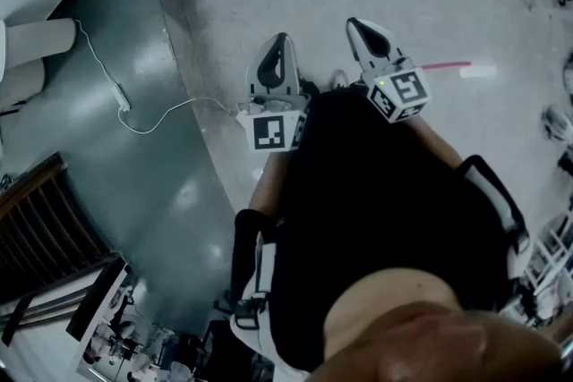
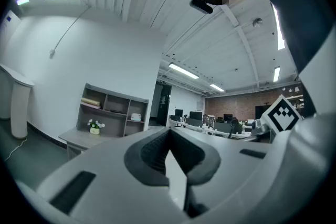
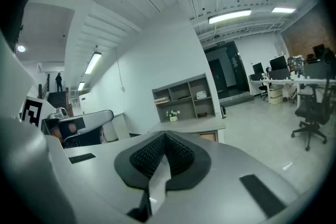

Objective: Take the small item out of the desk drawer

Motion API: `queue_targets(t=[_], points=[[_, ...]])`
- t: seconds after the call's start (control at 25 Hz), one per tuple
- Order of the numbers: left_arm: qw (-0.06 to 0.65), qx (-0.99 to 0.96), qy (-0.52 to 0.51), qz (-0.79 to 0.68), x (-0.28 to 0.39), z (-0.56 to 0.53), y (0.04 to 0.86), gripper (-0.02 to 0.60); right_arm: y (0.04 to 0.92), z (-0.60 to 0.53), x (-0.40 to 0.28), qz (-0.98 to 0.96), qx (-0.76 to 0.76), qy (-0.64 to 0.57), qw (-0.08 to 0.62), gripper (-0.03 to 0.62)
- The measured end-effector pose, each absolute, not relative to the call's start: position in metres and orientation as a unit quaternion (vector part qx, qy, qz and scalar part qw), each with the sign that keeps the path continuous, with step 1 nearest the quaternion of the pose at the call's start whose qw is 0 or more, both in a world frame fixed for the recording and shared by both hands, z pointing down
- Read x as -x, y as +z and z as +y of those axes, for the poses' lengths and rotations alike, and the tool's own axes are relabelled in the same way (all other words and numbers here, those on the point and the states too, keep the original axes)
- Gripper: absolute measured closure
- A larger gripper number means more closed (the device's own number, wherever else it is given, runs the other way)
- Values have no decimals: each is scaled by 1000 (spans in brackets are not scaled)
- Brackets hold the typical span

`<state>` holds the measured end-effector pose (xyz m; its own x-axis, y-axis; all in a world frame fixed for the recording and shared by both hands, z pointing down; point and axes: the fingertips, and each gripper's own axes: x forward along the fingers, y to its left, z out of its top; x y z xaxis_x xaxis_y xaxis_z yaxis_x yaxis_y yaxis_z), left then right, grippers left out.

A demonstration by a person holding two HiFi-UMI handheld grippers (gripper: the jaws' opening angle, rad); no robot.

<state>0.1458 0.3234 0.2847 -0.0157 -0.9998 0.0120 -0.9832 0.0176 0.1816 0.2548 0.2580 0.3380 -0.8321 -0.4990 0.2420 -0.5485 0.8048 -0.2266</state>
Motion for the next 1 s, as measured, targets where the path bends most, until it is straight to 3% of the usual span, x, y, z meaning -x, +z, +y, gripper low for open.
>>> queue_targets(t=[1.0], points=[[75, -722, -62, -685, -76, 324, 292, 583, 338, 258, -189, -933, -318, 146, 77, 595]])
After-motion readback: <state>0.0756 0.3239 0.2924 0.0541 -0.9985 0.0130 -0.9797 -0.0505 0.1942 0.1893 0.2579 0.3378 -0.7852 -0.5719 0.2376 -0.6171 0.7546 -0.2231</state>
